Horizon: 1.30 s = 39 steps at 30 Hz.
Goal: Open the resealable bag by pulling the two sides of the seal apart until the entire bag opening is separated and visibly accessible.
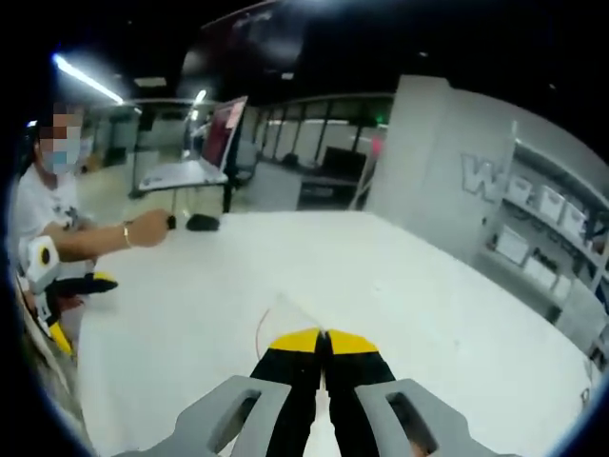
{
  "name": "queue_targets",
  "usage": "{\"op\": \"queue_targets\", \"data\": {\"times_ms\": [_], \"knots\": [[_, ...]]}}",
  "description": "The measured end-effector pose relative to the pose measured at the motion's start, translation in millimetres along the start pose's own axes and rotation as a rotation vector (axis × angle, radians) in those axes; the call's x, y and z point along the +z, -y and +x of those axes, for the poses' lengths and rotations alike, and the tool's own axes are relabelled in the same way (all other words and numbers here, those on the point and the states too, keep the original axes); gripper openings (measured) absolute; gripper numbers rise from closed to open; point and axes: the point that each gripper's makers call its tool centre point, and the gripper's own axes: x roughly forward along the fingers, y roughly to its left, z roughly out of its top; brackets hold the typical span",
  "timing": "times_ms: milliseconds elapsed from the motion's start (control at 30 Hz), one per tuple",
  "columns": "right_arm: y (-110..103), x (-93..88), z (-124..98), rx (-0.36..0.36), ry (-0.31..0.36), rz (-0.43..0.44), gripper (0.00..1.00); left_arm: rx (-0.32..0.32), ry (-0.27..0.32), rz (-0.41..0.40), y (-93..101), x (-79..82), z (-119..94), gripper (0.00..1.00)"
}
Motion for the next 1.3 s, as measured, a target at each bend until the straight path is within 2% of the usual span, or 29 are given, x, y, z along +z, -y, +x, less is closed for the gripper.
{"op": "queue_targets", "data": {"times_ms": [400,900,1300], "knots": [[20.5,-2.9,15.4,-0.023,-0.021,0.03,0.0,0.011,0.002,0.0,-2.6,0.7,-2.0,0.93],[41.8,-16.5,36.2,-0.047,-0.068,0.054,0.0,0.018,0.002,0.001,-3.2,1.5,-2.7,0.93],[69.0,-20.6,55.6,-0.078,-0.076,0.11,0.0,0.023,0.002,0.004,-4.7,2.8,-2.2,0.93]]}}
